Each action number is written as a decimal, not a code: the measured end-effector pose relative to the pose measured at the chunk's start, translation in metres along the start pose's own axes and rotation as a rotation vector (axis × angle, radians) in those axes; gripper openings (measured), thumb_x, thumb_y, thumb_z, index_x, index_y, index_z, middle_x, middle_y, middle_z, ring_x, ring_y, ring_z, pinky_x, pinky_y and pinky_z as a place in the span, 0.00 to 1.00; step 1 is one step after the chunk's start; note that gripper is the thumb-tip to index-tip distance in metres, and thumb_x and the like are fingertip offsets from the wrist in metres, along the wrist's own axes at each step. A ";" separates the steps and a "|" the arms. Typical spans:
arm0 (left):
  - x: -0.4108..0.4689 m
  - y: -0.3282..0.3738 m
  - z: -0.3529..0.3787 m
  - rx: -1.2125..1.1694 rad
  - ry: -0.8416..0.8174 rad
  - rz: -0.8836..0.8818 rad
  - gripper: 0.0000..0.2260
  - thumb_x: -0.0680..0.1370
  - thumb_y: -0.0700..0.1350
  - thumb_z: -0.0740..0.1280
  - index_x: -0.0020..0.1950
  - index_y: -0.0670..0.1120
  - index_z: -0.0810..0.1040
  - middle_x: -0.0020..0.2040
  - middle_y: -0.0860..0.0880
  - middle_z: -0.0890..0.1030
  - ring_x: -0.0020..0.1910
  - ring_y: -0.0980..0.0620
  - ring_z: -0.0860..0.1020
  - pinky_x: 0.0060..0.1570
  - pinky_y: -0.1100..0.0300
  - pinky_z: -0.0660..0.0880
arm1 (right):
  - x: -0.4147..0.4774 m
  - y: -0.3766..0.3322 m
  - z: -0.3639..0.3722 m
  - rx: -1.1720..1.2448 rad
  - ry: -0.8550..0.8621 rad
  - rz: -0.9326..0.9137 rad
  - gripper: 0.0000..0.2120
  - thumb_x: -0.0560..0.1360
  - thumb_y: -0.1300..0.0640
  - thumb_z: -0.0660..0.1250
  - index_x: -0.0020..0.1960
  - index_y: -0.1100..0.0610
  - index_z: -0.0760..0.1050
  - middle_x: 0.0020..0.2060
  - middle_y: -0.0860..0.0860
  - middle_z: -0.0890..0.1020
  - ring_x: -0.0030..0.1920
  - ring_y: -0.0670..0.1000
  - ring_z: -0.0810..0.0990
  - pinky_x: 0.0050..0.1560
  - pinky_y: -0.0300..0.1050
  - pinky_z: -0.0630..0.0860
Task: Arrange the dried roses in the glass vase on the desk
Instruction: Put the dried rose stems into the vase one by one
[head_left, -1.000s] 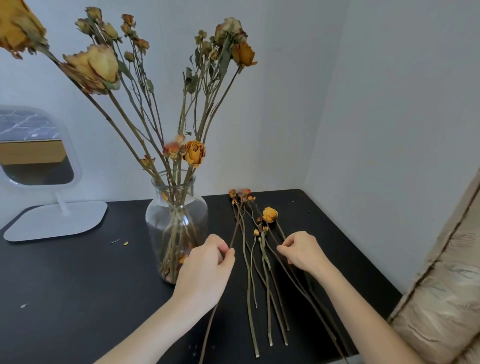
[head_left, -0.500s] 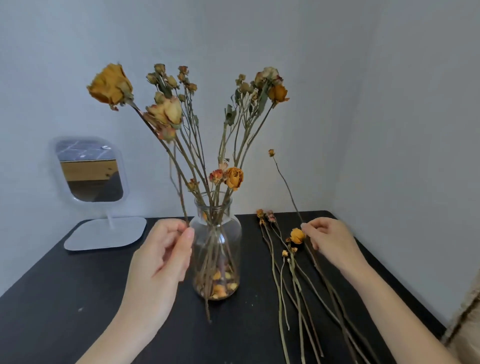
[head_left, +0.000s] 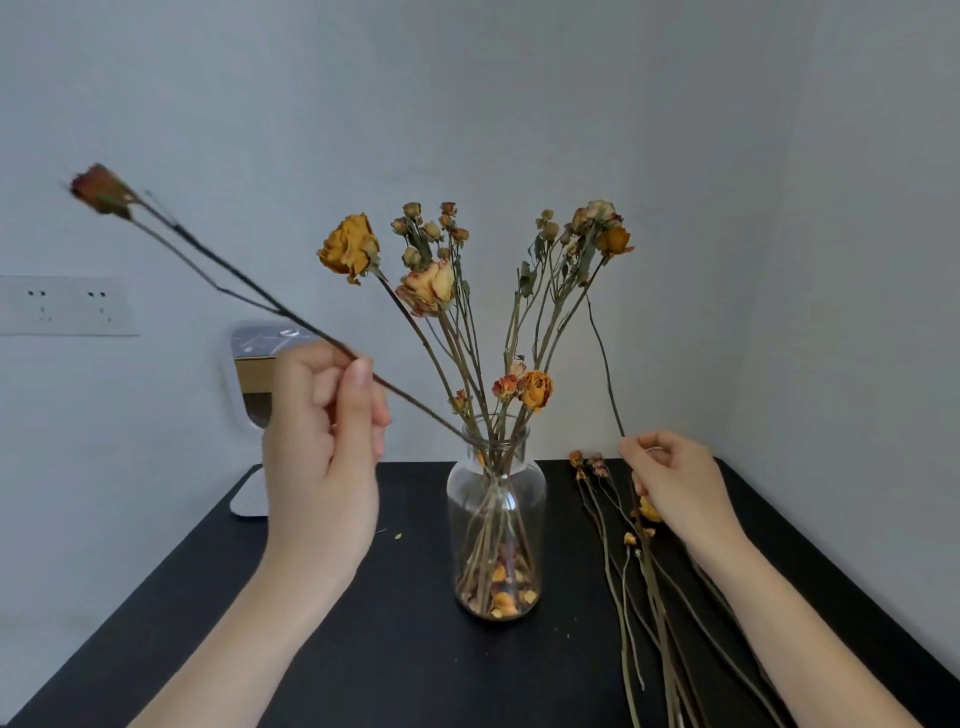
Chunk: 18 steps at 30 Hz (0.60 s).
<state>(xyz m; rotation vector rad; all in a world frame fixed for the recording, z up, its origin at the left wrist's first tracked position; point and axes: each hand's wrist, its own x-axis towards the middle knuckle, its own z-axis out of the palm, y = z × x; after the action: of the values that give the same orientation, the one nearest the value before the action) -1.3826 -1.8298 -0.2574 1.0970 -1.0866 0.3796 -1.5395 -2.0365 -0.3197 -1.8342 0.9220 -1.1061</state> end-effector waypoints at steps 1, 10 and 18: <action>0.001 0.002 0.004 0.006 -0.011 0.020 0.10 0.79 0.50 0.55 0.43 0.66 0.67 0.33 0.55 0.74 0.28 0.59 0.70 0.27 0.70 0.67 | 0.000 -0.001 0.000 0.001 0.002 -0.002 0.03 0.76 0.54 0.64 0.45 0.52 0.76 0.27 0.49 0.76 0.27 0.43 0.72 0.33 0.36 0.67; 0.007 -0.004 0.024 0.178 -0.043 0.156 0.04 0.80 0.46 0.55 0.48 0.48 0.67 0.33 0.55 0.73 0.32 0.59 0.73 0.31 0.72 0.68 | 0.000 -0.002 -0.004 -0.010 0.002 -0.017 0.03 0.76 0.54 0.64 0.43 0.50 0.75 0.25 0.48 0.76 0.25 0.43 0.72 0.32 0.36 0.70; 0.005 -0.012 0.036 0.223 -0.120 0.162 0.02 0.80 0.43 0.56 0.48 0.49 0.65 0.33 0.58 0.71 0.33 0.63 0.73 0.33 0.76 0.67 | 0.001 0.001 -0.002 -0.020 0.008 -0.019 0.05 0.76 0.54 0.64 0.41 0.49 0.73 0.26 0.49 0.76 0.27 0.44 0.73 0.33 0.36 0.70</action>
<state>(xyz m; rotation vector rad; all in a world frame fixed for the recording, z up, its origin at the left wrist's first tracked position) -1.3901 -1.8675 -0.2583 1.2439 -1.2663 0.5798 -1.5413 -2.0382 -0.3202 -1.8593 0.9248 -1.1203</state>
